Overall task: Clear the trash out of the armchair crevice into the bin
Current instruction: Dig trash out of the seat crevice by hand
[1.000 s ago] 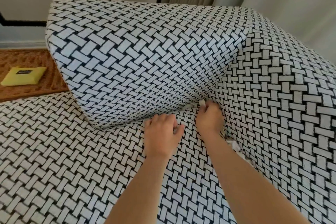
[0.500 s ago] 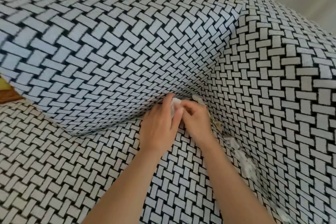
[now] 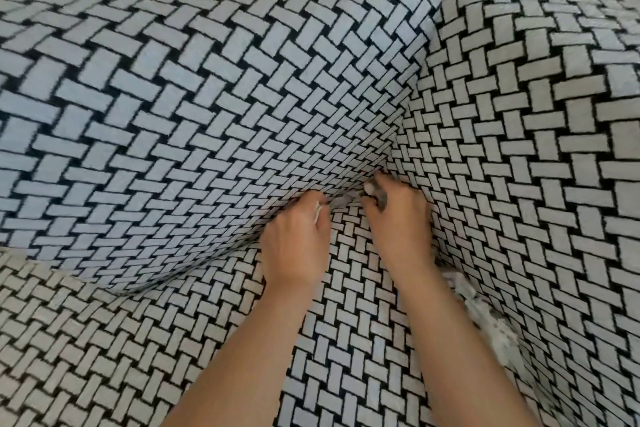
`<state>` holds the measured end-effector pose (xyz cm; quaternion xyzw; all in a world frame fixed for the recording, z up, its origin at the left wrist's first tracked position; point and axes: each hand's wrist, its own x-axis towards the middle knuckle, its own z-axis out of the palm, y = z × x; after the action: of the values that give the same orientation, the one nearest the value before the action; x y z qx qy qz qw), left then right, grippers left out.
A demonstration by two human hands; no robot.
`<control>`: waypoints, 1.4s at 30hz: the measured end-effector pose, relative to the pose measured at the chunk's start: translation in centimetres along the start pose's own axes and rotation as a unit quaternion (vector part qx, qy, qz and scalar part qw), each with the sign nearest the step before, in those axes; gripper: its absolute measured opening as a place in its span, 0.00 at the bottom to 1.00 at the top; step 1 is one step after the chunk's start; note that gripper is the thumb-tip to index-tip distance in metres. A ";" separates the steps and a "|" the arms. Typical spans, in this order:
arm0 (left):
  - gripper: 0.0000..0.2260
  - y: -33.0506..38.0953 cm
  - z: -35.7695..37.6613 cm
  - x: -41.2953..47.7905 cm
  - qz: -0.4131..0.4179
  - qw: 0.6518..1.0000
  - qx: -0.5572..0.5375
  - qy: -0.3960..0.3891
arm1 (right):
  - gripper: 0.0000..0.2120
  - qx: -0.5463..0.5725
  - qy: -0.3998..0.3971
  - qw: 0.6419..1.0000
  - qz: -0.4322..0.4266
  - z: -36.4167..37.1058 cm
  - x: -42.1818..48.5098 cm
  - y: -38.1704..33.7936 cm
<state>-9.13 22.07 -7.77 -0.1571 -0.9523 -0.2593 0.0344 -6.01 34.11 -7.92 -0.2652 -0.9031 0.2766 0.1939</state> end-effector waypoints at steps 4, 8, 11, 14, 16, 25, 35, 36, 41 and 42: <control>0.09 0.3 -0.2 0.3 0.002 0.999 0.038 -0.029 | 0.12 -0.108 -0.039 0.993 0.026 0.1 0.5 -0.8; 0.12 0.7 -0.1 0.9 0.004 0.996 0.052 -0.072 | 0.14 -0.154 -0.069 0.985 0.030 0.0 0.5 -1.1; 0.12 0.8 0.0 1.3 0.000 0.993 0.063 -0.097 | 0.12 -0.163 -0.075 0.983 0.028 0.0 1.0 -1.2; 0.13 0.8 -0.1 1.6 -0.002 0.990 0.063 -0.128 | 0.09 -0.164 -0.064 0.984 0.028 0.6 1.4 -1.1; 0.13 0.8 -0.3 1.9 -0.008 0.987 0.055 -0.152 | 0.08 -0.160 -0.056 0.985 0.029 0.7 1.5 -1.0; 0.10 0.8 0.4 2.4 -0.047 0.993 0.016 -0.107 | 0.08 -0.061 -0.056 0.997 -0.003 0.3 1.2 -0.8; 0.10 1.2 1.0 1.9 -0.031 0.999 0.017 -0.025 | 0.06 0.096 0.037 0.995 -0.016 -1.6 -0.4 -1.0; 0.10 1.2 1.0 1.6 -0.016 1.000 0.002 -0.003 | 0.06 0.110 0.034 0.993 -0.011 -1.8 -0.3 -0.9; 0.10 0.9 0.9 -0.6 0.051 0.989 -0.092 0.103 | 0.08 0.154 0.015 0.988 -0.010 -2.3 -0.2 -1.0; 0.11 0.9 0.9 -0.9 0.050 0.986 -0.113 0.116 | 0.08 0.153 0.010 0.988 -0.009 -2.4 -0.1 -0.9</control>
<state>-8.03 23.03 -8.29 -0.1760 -0.8975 -0.3794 0.1398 -5.08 34.34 -5.55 -0.2273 -0.8503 0.4072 0.2441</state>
